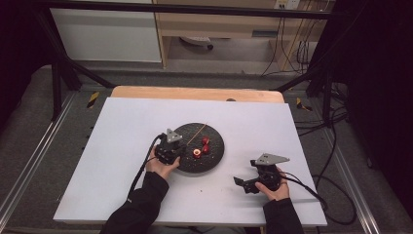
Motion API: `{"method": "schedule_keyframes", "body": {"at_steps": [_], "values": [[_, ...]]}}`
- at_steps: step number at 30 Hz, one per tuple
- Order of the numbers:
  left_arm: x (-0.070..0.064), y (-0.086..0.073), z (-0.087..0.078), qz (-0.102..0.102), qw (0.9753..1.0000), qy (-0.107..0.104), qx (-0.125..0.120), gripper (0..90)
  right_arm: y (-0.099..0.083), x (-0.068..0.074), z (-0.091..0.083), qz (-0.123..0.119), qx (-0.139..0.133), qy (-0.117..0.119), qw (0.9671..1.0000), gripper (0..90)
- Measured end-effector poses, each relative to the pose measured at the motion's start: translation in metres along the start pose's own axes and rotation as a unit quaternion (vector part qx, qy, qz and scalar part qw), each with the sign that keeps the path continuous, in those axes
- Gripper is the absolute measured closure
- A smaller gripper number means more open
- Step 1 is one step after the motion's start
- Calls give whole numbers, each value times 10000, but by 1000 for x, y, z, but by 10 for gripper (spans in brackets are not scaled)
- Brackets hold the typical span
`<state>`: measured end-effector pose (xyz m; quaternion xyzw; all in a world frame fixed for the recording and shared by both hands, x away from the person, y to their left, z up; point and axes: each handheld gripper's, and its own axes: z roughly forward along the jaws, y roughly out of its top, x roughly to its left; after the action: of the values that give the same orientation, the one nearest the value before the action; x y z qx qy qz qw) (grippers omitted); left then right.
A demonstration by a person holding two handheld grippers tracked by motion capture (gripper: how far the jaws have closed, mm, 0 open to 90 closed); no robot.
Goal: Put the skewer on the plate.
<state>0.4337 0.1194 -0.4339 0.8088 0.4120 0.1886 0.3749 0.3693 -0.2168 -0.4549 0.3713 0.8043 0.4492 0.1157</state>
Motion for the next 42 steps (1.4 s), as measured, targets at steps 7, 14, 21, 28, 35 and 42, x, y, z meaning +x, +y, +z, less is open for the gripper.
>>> {"method": "schedule_keyframes", "body": {"at_steps": [7, 14, 21, 28, 35, 42], "values": [[-3, -1, 4, 17, 10000, -8, 61, 881, 0, 0, 0, -7, -3, -6, 10000, 9], [-4, -2, 4, 40, 10000, -47, 59, 877, 0, 0, 0, -9, 13, -16, 10000, 9], [-2, -1, -5, 72, 9997, -245, 18, 765, 0, 0, 0, -6, 25, -25, 10000, 7], [2, -4, -24, 172, 9990, -400, -57, 527, -1, 0, 0, -7, 55, -45, 10000, 6], [13, -15, -45, 207, 9979, -606, -94, 296, -1, 1, 0, -22, 105, -88, 9999, 6], [27, -37, -65, 283, 9975, -641, -69, 138, -1, 1, 0, -39, 122, -95, 9999, 6]]}}
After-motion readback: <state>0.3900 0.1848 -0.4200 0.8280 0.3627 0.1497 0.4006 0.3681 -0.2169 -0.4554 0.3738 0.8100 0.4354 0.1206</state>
